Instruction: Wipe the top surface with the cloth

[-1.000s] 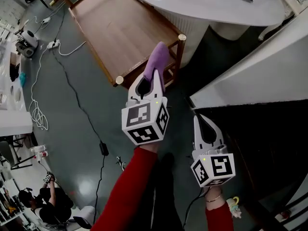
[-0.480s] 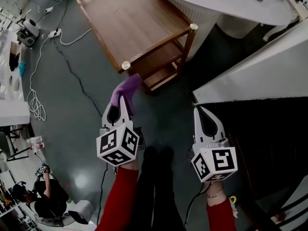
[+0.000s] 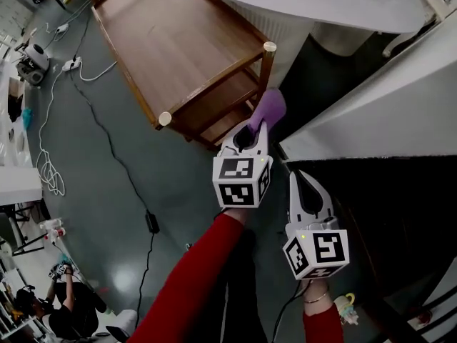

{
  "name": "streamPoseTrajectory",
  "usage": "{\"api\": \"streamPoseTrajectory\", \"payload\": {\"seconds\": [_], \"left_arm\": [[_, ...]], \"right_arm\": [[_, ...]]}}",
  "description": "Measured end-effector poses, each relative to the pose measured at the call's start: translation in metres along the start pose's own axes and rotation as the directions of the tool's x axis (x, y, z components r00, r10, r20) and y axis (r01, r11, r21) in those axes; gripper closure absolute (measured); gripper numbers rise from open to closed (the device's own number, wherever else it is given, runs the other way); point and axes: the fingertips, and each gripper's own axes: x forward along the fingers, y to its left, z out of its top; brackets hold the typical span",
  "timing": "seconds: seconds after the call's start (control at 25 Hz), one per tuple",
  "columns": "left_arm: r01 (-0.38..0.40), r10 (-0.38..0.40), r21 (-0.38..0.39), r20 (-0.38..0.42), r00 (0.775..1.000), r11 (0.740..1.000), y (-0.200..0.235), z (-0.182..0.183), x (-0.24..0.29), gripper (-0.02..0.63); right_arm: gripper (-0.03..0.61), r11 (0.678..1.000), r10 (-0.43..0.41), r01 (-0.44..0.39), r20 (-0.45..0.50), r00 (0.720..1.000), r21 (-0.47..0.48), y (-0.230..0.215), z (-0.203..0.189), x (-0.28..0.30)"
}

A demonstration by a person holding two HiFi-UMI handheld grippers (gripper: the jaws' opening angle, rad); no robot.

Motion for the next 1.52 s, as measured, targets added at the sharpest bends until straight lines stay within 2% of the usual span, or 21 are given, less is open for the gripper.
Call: {"api": "streamPoseTrajectory", "payload": {"seconds": [0.16,0.32,0.4,0.56,0.64,0.72,0.84,0.96,1.4,1.48,1.52], "left_arm": [[-0.068,0.066,-0.024,-0.064,0.996,0.997,0.025,-0.013,0.057,0.563],[-0.16,0.156,-0.038,-0.091,0.984,0.986,0.057,-0.026,0.069,0.563],[-0.226,0.216,-0.098,-0.101,0.971,0.969,0.077,-0.037,0.06,0.563],[-0.354,0.343,-0.199,-0.087,0.935,0.914,0.119,-0.061,0.008,0.563],[-0.402,0.393,-0.231,-0.089,0.915,0.886,0.139,-0.077,-0.025,0.563],[-0.437,0.424,-0.231,-0.104,0.899,0.869,0.154,-0.092,-0.052,0.563],[-0.458,0.441,-0.187,-0.126,0.888,0.869,0.165,-0.106,-0.073,0.563],[-0.468,0.452,-0.181,-0.126,0.883,0.865,0.17,-0.11,-0.082,0.563],[-0.452,0.438,-0.141,-0.116,0.891,0.881,0.168,-0.112,-0.097,0.563],[-0.42,0.405,-0.143,-0.124,0.906,0.896,0.157,-0.116,-0.098,0.563],[-0.381,0.365,-0.13,-0.129,0.922,0.916,0.146,-0.119,-0.095,0.563]], "right_arm": [[0.566,0.999,-0.024,0.024,0.002,1.0,0.031,-0.013,-0.007,-0.002],[0.568,0.998,-0.033,0.033,-0.007,0.999,0.056,-0.025,-0.016,0.0],[0.567,0.998,-0.026,0.027,-0.014,1.0,0.059,-0.027,-0.019,0.002],[0.566,0.999,0.004,-0.003,-0.028,1.0,0.053,-0.02,-0.021,0.014],[0.567,0.999,0.023,-0.022,-0.031,0.999,0.042,-0.014,-0.021,0.02],[0.568,0.999,0.045,-0.044,-0.03,0.999,0.024,-0.007,-0.019,0.026],[0.568,0.998,0.069,-0.069,-0.032,0.997,0.001,0.003,-0.02,0.033],[0.567,0.996,0.089,-0.09,-0.038,0.995,-0.013,0.012,-0.022,0.037],[0.567,0.996,0.083,-0.085,-0.075,0.994,-0.026,0.022,-0.046,0.028],[0.568,0.997,0.075,-0.077,-0.08,0.994,-0.02,0.019,-0.052,0.028],[0.567,0.997,0.068,-0.07,-0.084,0.994,-0.016,0.016,-0.056,0.028]]}}
